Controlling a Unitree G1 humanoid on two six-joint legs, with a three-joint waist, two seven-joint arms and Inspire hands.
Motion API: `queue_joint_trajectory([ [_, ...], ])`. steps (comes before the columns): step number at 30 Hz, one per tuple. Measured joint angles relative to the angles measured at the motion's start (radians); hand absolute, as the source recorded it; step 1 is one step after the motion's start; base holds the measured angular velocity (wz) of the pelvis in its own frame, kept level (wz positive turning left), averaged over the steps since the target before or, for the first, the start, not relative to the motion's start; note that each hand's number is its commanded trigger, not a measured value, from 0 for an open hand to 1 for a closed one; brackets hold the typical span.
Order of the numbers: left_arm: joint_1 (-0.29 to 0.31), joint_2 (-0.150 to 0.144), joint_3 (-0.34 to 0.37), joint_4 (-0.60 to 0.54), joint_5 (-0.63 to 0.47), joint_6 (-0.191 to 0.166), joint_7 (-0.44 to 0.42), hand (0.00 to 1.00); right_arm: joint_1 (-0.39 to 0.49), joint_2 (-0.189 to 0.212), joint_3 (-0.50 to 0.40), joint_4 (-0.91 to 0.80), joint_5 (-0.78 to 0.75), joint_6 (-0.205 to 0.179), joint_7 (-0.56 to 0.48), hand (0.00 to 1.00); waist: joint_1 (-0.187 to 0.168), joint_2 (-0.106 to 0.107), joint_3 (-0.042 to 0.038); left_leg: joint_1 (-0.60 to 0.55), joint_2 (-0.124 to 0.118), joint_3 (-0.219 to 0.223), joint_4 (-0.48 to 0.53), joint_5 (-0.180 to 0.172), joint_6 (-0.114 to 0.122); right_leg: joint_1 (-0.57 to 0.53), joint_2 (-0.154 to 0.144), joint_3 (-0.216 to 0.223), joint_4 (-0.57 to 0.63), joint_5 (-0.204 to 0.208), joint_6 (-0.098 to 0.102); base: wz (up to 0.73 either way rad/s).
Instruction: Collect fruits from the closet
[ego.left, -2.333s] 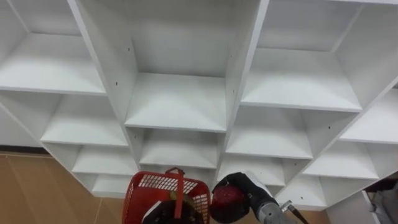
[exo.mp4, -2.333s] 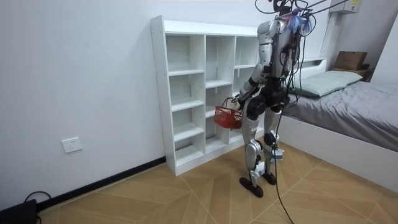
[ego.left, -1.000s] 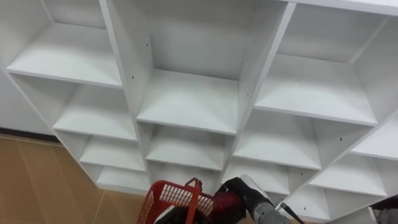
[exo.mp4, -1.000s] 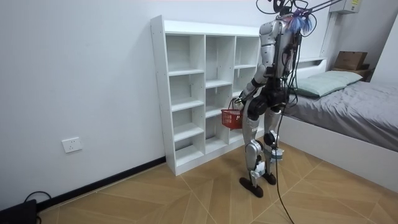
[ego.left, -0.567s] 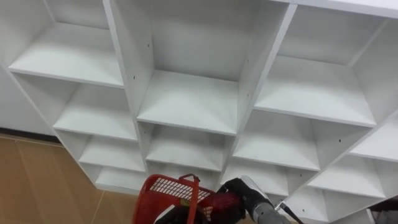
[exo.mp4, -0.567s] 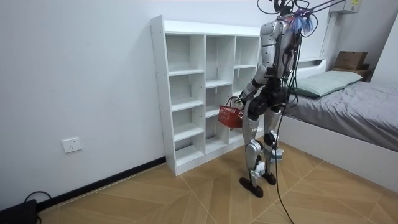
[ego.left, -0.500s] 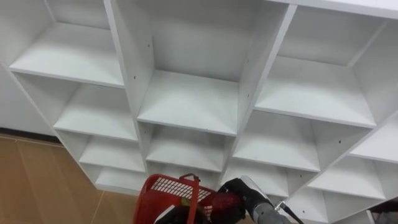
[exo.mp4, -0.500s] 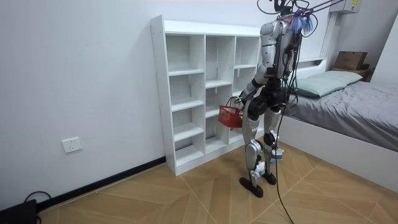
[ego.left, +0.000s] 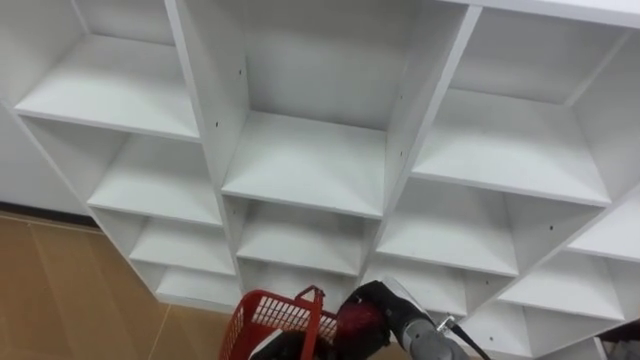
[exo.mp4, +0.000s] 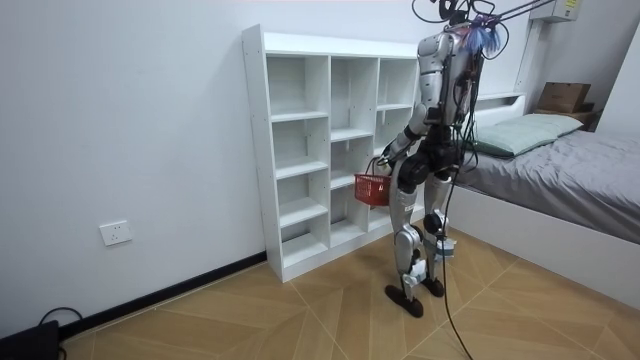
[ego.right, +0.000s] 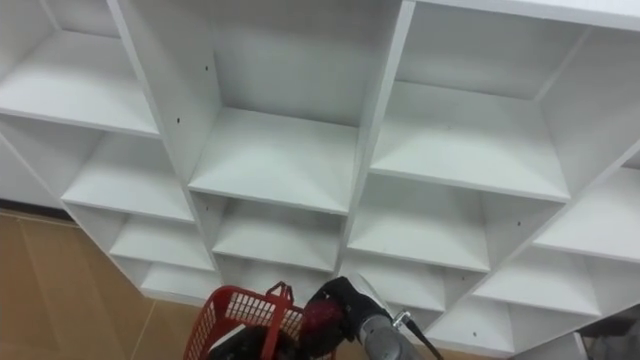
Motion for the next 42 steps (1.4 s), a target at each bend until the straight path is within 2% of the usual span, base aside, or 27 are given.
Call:
queue_joint_trajectory([
  [4, -0.002, 0.000, 0.000, 0.000, 0.000, 0.000, 0.000, 1.00, -0.004, 0.000, 0.000, -0.001, 0.000, 0.000, 0.009, 1.00, 0.015, 0.000, -0.0019, 0.000, 0.000, -0.002, 0.000, 0.000, 0.000, 0.000, 0.000, -0.002, 0.000, -0.001, 0.000, 0.00],
  [5, -0.002, 0.000, 0.000, 0.000, 0.000, 0.000, 0.000, 1.00, -0.005, 0.000, 0.001, -0.001, 0.000, 0.000, 0.009, 0.71, 0.015, 0.000, -0.0022, 0.001, 0.000, -0.002, 0.000, 0.000, 0.000, 0.000, 0.000, -0.002, 0.000, -0.001, 0.000, 0.00],
  [6, -0.002, 0.000, 0.001, 0.000, 0.000, 0.000, 0.000, 1.00, -0.005, 0.000, 0.002, -0.002, -0.004, 0.000, 0.011, 0.62, 0.016, 0.000, -0.0027, 0.001, 0.000, -0.002, 0.001, 0.000, 0.000, 0.000, -0.001, -0.002, 0.000, -0.001, 0.000, 0.00],
  [7, -0.002, 0.000, 0.001, 0.000, 0.000, 0.000, 0.000, 1.00, -0.006, 0.000, 0.004, -0.004, -0.007, 0.000, 0.012, 0.00, 0.016, 0.000, -0.0029, 0.001, -0.001, -0.003, 0.002, 0.000, 0.000, 0.000, -0.001, -0.002, 0.000, -0.001, 0.000, 0.00],
  [19, -0.001, -0.001, 0.001, -0.003, 0.021, 0.000, -0.021, 1.00, -0.017, 0.001, 0.038, -0.044, -0.022, -0.001, 0.025, 0.00, 0.018, -0.001, -0.0058, 0.001, -0.001, -0.003, 0.006, 0.000, 0.000, 0.000, -0.001, -0.003, 0.002, -0.001, 0.000, 0.00],
  [36, -0.001, -0.001, 0.007, -0.007, 0.044, 0.004, -0.024, 1.00, -0.018, 0.000, 0.038, -0.044, -0.040, -0.001, 0.047, 0.00, 0.032, -0.008, -0.0084, 0.001, -0.005, -0.005, 0.001, 0.000, 0.000, 0.000, -0.007, -0.012, 0.001, -0.004, 0.003, 0.00],
  [42, -0.001, -0.001, 0.008, -0.012, 0.065, 0.004, -0.025, 1.00, -0.018, 0.000, 0.038, -0.044, -0.040, -0.001, 0.046, 0.00, 0.035, -0.013, -0.0063, 0.001, -0.006, -0.006, 0.001, 0.000, 0.000, 0.002, -0.009, -0.014, 0.001, -0.005, 0.005, 0.00],
])
